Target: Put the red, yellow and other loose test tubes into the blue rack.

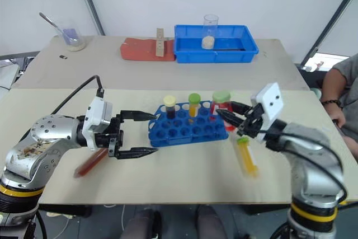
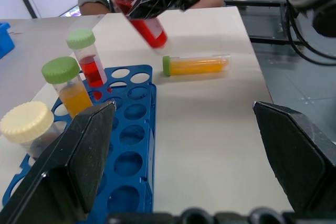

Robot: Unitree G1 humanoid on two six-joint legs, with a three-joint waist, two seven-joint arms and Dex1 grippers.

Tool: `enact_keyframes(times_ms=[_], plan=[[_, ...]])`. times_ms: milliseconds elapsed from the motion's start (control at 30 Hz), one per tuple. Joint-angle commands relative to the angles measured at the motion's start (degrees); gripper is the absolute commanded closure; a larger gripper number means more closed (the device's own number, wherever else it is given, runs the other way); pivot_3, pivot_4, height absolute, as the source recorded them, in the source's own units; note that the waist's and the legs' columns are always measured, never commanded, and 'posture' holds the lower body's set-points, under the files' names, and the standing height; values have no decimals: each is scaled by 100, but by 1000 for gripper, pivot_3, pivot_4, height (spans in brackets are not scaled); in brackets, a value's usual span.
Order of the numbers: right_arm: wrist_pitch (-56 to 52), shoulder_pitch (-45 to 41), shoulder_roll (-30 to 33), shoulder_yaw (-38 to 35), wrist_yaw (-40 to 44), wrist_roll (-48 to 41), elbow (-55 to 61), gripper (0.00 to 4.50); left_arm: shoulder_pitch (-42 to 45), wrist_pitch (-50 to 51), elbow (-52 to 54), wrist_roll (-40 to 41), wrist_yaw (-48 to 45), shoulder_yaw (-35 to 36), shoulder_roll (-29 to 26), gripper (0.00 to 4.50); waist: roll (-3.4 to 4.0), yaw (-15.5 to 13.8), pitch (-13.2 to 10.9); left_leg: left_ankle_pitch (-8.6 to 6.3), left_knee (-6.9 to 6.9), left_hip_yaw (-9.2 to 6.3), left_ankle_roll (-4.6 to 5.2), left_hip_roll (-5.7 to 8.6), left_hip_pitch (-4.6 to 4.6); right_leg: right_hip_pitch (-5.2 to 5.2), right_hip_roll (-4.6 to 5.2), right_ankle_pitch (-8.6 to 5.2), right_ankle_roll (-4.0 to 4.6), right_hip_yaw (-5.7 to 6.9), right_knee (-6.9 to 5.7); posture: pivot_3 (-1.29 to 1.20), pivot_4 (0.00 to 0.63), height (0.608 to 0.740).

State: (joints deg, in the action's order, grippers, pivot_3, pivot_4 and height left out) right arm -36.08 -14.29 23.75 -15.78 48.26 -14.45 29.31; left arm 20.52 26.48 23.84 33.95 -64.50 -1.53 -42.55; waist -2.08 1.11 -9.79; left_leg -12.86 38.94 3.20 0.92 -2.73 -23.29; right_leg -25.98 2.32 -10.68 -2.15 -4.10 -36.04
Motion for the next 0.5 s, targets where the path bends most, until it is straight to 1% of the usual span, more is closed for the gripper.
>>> enact_keyframes(times_ms=[33, 133, 400, 500], plan=[[1165, 13, -205, 140, -475, 189, -389, 3462, 131, -79, 54, 20, -53, -64, 54, 0, 0, 16, 0, 0, -3, 1, 0, 0, 0, -3, 0, 1, -1, 0, 0, 0, 150, 740], [1701, -9, -349, 361, -711, 278, -789, 3462, 162, -66, 44, 17, -31, -113, 101, 0, 0, 24, 0, 0, -8, -3, 0, -2, 1, -4, -5, -1, 3, 1, -2, 0, 150, 740], [2335, 176, -449, 781, -1060, 296, -1182, 3462, 165, 6, 90, 16, -27, -229, 143, 0, 0, 21, 0, 0, -7, -4, 1, -3, 2, -3, -6, -1, 4, 1, -4, 0, 150, 740], [2451, 224, -472, 876, -1197, 289, -1226, 3462, 173, 139, 115, -23, -10, -256, 35, 0, 0, 20, 0, 0, -7, -4, 1, -3, 2, -3, -6, -2, 4, 1, -4, 0, 150, 740]])
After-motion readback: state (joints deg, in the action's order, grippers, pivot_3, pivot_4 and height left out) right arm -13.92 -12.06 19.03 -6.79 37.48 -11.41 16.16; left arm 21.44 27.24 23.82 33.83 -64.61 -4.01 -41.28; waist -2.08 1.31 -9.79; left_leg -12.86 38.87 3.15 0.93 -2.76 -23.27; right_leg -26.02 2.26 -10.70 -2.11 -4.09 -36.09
